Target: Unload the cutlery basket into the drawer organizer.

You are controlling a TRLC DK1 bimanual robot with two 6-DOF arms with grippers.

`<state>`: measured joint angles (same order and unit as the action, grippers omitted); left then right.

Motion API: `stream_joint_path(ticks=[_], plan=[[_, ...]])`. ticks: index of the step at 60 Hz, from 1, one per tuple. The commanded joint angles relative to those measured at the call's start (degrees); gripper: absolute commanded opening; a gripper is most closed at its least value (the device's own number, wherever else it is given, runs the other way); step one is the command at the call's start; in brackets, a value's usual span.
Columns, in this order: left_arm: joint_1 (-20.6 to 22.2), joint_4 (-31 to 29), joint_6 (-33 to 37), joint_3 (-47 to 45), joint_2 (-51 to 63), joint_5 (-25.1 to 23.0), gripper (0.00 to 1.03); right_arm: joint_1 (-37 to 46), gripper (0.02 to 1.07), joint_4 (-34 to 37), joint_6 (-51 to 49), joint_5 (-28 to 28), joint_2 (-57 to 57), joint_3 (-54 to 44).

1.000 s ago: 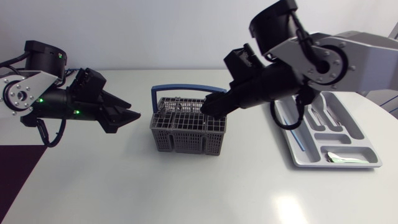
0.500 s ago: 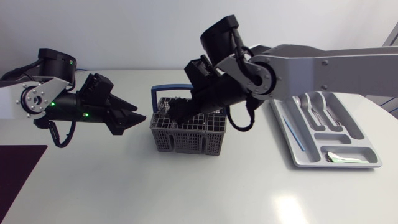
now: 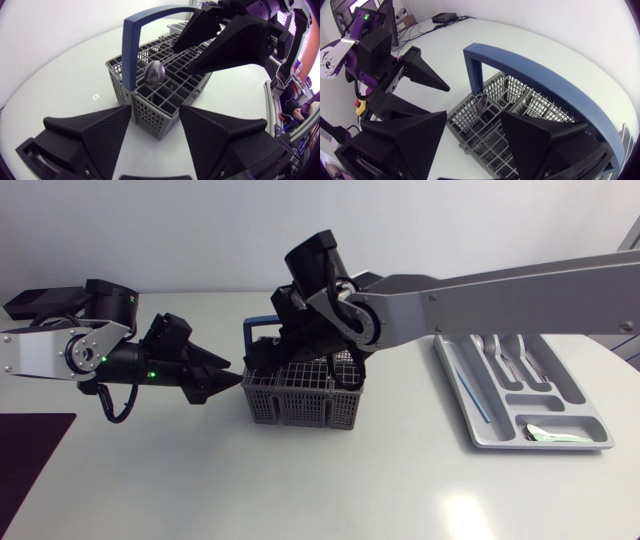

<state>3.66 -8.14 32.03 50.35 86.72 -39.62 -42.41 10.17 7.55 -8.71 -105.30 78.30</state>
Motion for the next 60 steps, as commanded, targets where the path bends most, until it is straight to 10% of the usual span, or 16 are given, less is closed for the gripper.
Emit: stream_joint_path(ticks=[1, 27, 60], plan=[[-1.02, 0.93, 1.54, -0.6, 1.88, -1.52, 0.67, -0.74, 0.77, -1.65, 2.2, 0.71, -2.11, 1.15], [-2.52, 2.87, 1.72, -0.69, 4.25, -3.1, 0.67, -3.64, 0.55, -8.94, 4.31, 4.4, -5.09, -1.22], [-2.25, 3.92, 1.63, -0.34, 6.01, -3.1, 0.67, -4.43, 0.55, -11.84, 5.02, 9.76, -1.32, -6.41]])
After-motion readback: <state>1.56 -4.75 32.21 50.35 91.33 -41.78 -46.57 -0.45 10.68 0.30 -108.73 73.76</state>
